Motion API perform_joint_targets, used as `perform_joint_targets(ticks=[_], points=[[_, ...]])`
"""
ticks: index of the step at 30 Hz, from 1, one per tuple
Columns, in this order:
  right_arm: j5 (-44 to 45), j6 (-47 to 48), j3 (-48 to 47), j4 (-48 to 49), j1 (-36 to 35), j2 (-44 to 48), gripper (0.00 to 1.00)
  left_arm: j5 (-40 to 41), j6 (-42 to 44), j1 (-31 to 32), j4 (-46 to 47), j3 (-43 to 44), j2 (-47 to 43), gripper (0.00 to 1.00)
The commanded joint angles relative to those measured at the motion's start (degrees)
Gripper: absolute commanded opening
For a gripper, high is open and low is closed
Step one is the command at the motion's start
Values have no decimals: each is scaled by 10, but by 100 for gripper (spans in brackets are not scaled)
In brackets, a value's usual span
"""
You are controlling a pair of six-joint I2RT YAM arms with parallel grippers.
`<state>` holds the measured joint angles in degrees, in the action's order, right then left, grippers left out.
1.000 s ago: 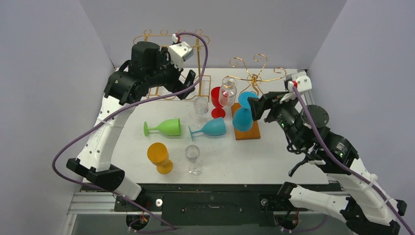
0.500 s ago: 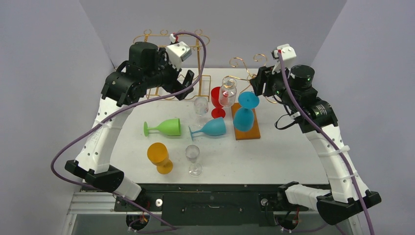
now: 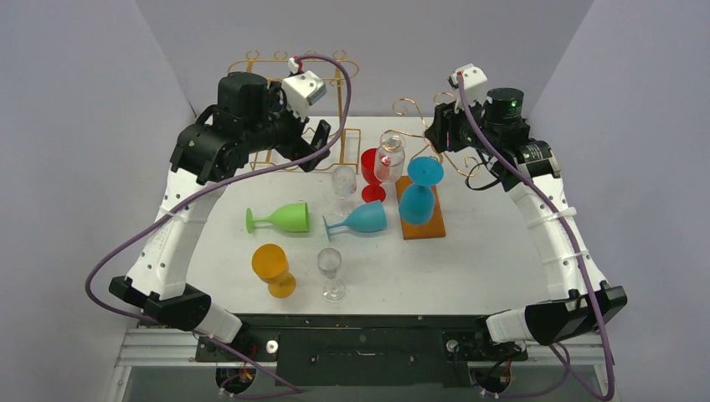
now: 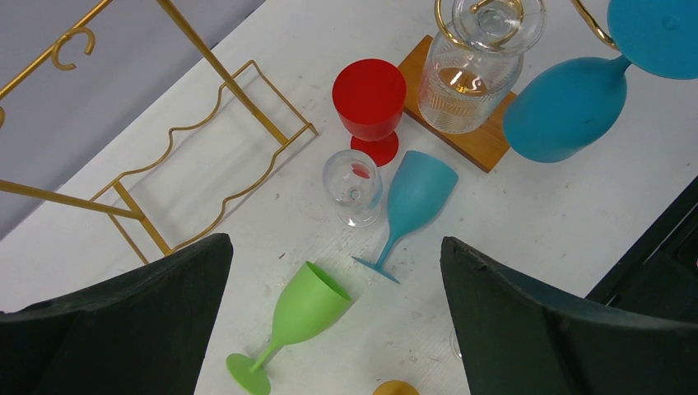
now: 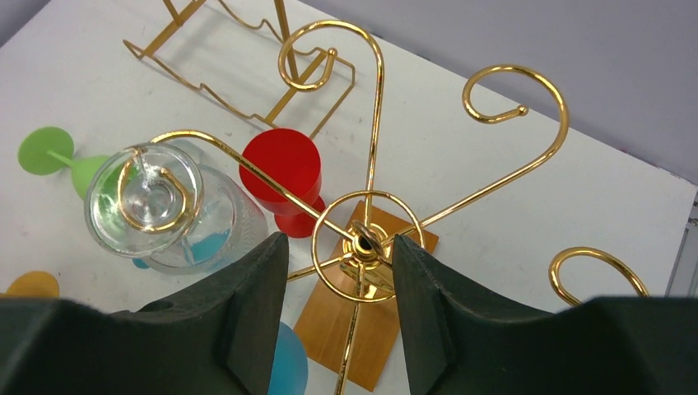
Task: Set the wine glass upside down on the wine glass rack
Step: Adjust the wine rack at the center of the board.
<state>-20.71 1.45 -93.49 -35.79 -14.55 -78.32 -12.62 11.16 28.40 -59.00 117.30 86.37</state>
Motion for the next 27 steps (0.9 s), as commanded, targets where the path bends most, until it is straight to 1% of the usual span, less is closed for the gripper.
perform_joint_targets(ticks=[1,10,20,27], points=[[-7,32,-22,-13,2,2,45,0,-5,-1,7,14,-24,96],[24,41,-11,0,3,-13,38,-1,-9,-1,11,16,-24,96],[19,38,0,28,3,-28,36,-1,-10,-1,1,36,-16,96],[36,36,6,41,2,-34,27,-8,-10,-1,-3,42,-11,96]])
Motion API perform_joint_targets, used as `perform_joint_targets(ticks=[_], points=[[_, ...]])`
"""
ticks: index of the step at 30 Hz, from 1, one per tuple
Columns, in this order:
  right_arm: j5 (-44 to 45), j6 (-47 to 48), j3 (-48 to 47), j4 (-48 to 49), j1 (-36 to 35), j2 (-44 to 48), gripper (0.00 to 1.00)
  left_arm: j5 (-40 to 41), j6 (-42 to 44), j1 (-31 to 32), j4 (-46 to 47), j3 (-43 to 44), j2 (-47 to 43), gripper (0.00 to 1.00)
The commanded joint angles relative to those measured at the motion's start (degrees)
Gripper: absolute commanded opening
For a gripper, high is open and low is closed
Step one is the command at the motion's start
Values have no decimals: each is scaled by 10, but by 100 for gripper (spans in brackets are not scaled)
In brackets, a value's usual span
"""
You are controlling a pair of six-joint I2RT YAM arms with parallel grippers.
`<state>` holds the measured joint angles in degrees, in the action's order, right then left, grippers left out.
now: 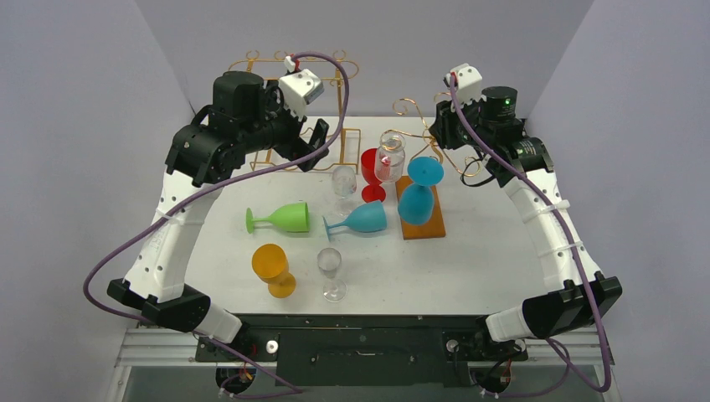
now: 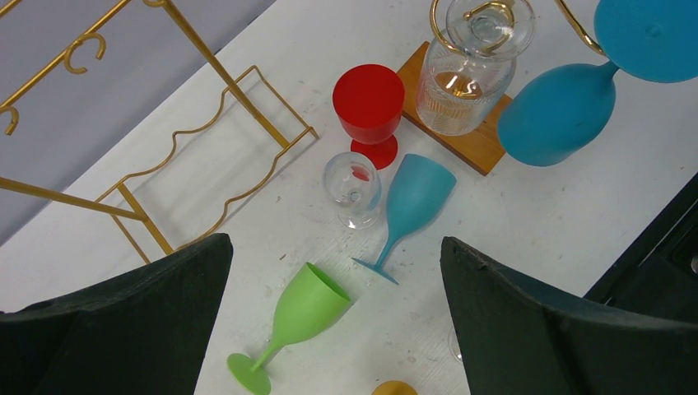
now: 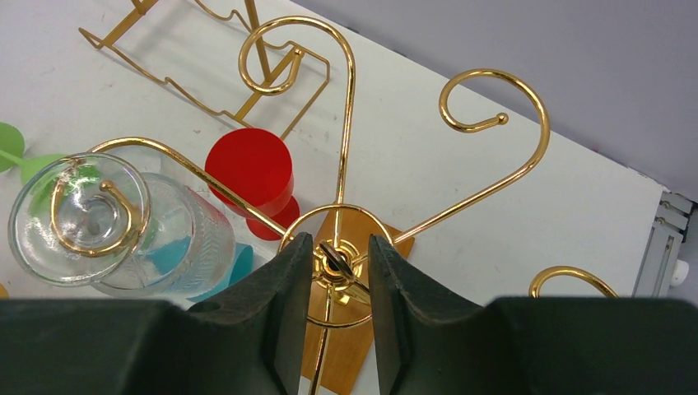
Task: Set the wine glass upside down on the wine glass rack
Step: Adjust the wine rack at the center of the board.
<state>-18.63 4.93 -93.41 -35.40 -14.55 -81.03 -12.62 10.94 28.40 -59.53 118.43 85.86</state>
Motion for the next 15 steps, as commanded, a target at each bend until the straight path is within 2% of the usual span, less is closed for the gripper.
perform_joint_targets(ticks=[1,6,8,10,11,12,13,15], points=[[16,2,6,38,2,-7,27,-9,-8,-1,1,33,-5,96],[18,1,23,49,2,-3,24,-32,-6,-1,5,28,-6,97],[19,0,24,49,-1,-5,22,-53,4,-1,12,17,-17,83],[21,0,26,49,-6,-6,21,-78,20,-1,31,-6,-34,60],[25,1,28,49,-10,-6,21,-92,34,0,46,-22,-49,30],[31,2,30,49,-13,-7,19,-98,47,0,68,-44,-64,11],[37,1,34,50,-17,-7,18,-101,62,0,100,-71,-87,0],[47,-2,39,52,-21,-7,14,-121,123,0,173,-144,-139,0]])
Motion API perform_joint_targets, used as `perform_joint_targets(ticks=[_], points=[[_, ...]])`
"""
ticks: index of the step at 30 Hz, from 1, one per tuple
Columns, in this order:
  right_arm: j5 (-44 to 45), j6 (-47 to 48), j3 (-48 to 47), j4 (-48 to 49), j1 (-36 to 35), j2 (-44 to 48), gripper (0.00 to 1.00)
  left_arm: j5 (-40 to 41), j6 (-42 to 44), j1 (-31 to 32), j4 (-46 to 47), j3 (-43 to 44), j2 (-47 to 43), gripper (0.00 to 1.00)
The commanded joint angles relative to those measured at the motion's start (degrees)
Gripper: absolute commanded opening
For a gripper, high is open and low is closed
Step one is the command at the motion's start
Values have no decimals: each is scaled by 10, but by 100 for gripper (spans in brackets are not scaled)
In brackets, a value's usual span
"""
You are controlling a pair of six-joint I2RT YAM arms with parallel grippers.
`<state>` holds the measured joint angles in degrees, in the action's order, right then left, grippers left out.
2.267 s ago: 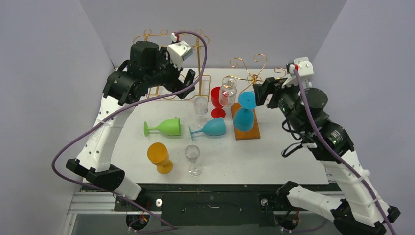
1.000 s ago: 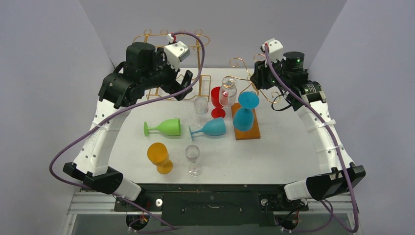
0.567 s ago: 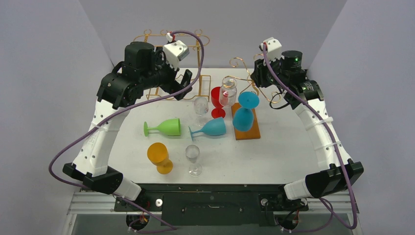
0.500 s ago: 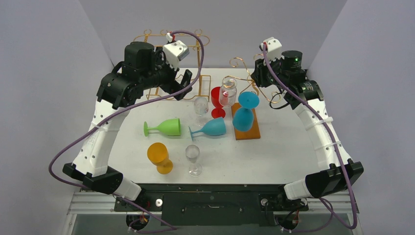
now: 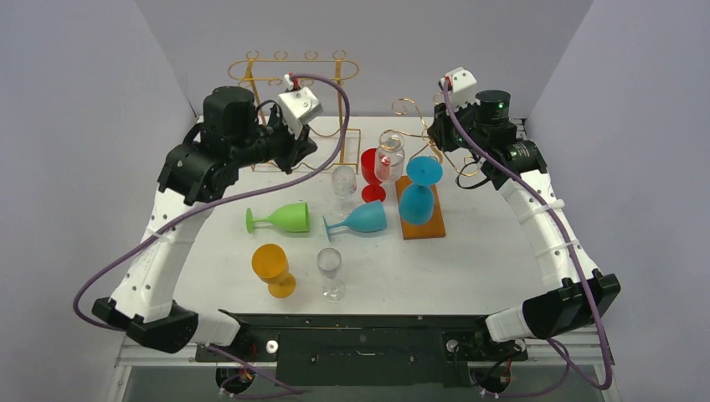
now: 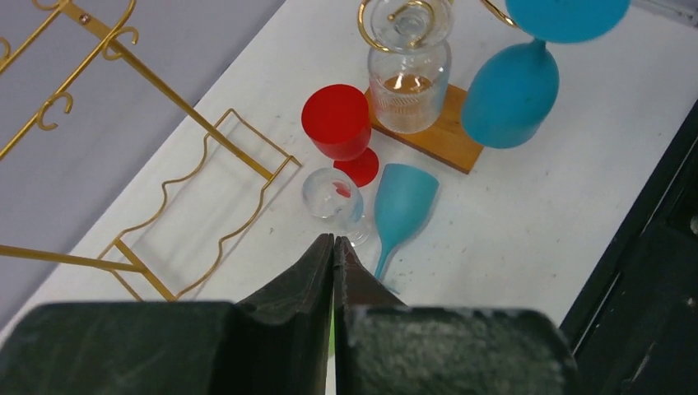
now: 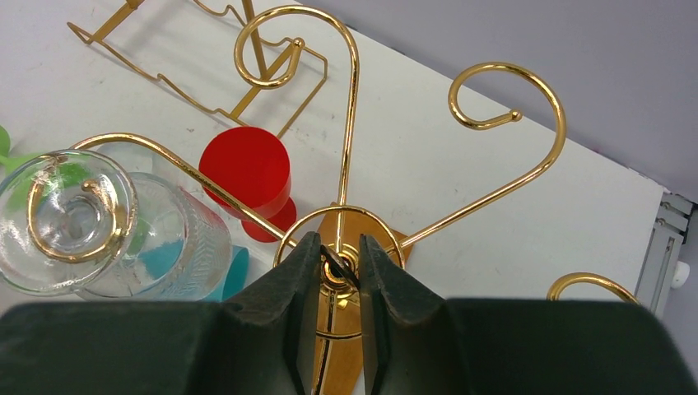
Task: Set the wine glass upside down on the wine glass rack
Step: Adjust the wine rack at the center of the board.
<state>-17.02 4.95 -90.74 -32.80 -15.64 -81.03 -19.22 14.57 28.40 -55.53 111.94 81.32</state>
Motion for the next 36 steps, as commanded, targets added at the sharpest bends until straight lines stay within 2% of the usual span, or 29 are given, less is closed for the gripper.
perform_joint_targets(ticks=[1,4,6,11,12,18,22,27,32,36], points=[[35,-3,15,28,-11,-6,12,-72,115,0,178,-122,-125,0],[56,-13,29,46,-13,2,4,-145,216,0,299,-256,-208,0],[67,-24,45,64,-13,9,0,-191,321,3,310,-303,-242,0],[89,-49,78,109,-13,32,0,-217,539,12,395,-406,-301,0],[94,-49,84,116,-13,37,0,-223,561,12,415,-421,-307,0],[121,-68,110,139,-13,63,0,-221,578,21,446,-431,-308,0],[140,-76,134,153,-13,84,0,-201,550,28,457,-429,-310,1],[152,-87,156,166,-20,106,0,-183,515,30,466,-422,-308,23],[192,-93,166,168,-40,109,0,-163,492,34,473,-422,-310,53],[232,-101,167,168,-61,102,0,-154,483,36,466,-422,-310,60]])
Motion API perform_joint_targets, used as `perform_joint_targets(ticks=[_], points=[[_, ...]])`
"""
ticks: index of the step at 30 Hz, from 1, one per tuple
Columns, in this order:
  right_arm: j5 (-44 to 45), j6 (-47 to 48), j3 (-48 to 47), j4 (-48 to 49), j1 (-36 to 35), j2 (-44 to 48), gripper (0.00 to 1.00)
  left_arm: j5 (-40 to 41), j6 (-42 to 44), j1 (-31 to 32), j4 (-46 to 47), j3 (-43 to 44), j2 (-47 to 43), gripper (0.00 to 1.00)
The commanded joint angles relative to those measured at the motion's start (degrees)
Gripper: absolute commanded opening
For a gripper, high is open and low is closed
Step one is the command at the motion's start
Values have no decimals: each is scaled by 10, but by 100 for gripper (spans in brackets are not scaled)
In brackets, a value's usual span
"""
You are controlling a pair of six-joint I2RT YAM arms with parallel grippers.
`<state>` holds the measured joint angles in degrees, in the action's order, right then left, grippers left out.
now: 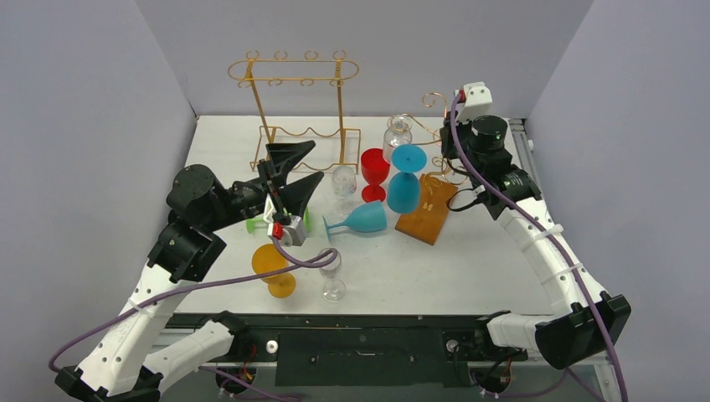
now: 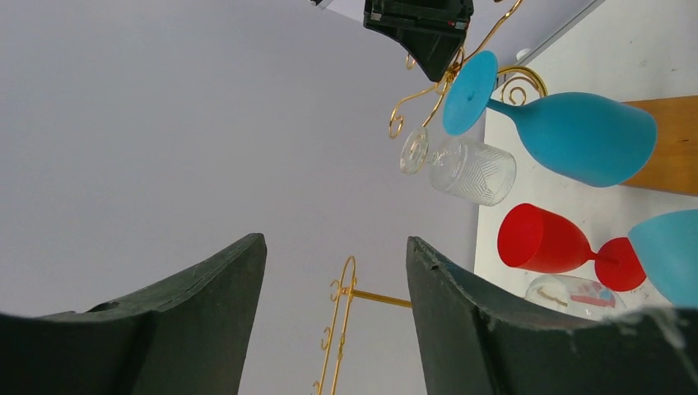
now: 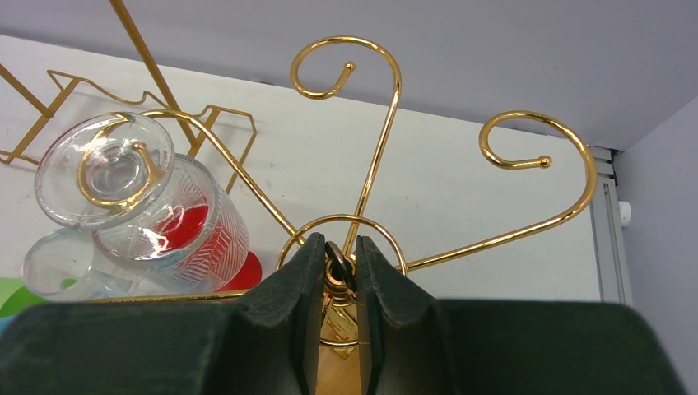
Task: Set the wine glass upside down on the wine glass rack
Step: Adjust the wine rack at the center of the board.
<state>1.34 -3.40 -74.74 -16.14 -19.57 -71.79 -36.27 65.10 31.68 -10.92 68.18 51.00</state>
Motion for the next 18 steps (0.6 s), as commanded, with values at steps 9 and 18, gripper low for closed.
perform_joint_targets(ticks=[9,18], points=[[160,-69,18,19,-42,8,0,37,-27,5,19,11,-8,63],[218,-111,42,31,-43,22,0,48,-26,5,20,6,-9,63]])
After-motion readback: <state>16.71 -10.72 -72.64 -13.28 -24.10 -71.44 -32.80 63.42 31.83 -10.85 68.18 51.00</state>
